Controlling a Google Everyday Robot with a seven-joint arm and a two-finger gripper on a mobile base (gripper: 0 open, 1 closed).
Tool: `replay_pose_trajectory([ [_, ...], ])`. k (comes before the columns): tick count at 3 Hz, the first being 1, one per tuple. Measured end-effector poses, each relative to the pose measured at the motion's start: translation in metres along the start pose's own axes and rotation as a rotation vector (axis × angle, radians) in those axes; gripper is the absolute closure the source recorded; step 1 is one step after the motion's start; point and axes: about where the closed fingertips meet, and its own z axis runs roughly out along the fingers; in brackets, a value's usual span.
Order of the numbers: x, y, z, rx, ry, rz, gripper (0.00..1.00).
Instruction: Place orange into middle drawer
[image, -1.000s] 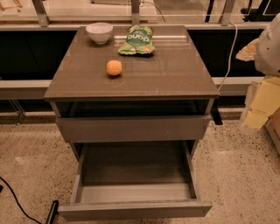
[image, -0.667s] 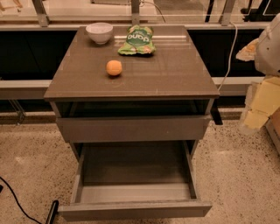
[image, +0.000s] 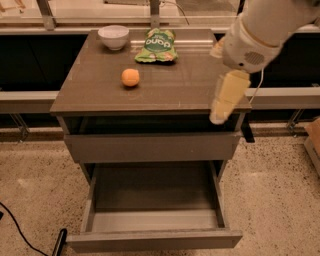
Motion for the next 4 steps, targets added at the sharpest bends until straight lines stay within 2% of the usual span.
replay_pose_trajectory([
  [1, -0.073, -0.060, 0.051, -0.013, -0.130, -0.076, 0.00],
  [2, -0.137, -0.120, 0.101, -0.035, -0.303, -0.017, 0.00],
  [3, -0.150, -0.147, 0.133, -0.040, -0.396, 0.105, 0.00],
  [4, -0.159, -0.155, 0.155, -0.042, -0.473, 0.190, 0.00],
])
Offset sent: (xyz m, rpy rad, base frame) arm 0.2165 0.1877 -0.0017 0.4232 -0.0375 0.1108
